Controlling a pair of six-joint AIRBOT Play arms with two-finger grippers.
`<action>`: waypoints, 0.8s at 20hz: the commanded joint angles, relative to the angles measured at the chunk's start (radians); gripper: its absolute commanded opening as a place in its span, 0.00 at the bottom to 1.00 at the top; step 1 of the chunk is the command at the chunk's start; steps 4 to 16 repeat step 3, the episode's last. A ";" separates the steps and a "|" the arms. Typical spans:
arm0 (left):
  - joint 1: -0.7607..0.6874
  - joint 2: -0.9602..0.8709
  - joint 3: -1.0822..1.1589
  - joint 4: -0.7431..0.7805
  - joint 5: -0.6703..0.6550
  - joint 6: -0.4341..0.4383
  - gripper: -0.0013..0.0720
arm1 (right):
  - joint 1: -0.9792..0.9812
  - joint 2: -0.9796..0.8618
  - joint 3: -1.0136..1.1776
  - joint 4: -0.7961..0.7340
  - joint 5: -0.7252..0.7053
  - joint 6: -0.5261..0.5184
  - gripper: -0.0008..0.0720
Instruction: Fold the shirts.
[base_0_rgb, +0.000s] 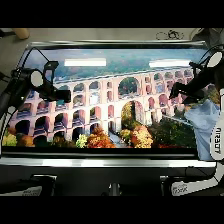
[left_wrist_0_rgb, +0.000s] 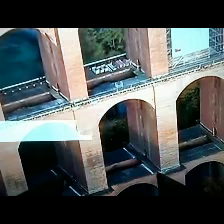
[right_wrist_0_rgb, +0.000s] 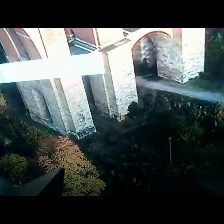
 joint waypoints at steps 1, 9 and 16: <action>0.000 0.000 -0.002 -0.001 0.005 0.003 1.00 | 0.003 -0.002 0.000 0.002 0.005 0.000 0.93; 0.000 0.000 -0.002 -0.001 0.005 0.003 1.00 | 0.003 -0.002 0.000 0.002 0.005 -0.001 0.93; 0.000 0.000 -0.002 -0.001 0.005 0.003 1.00 | 0.003 -0.002 0.000 0.002 0.005 -0.001 0.93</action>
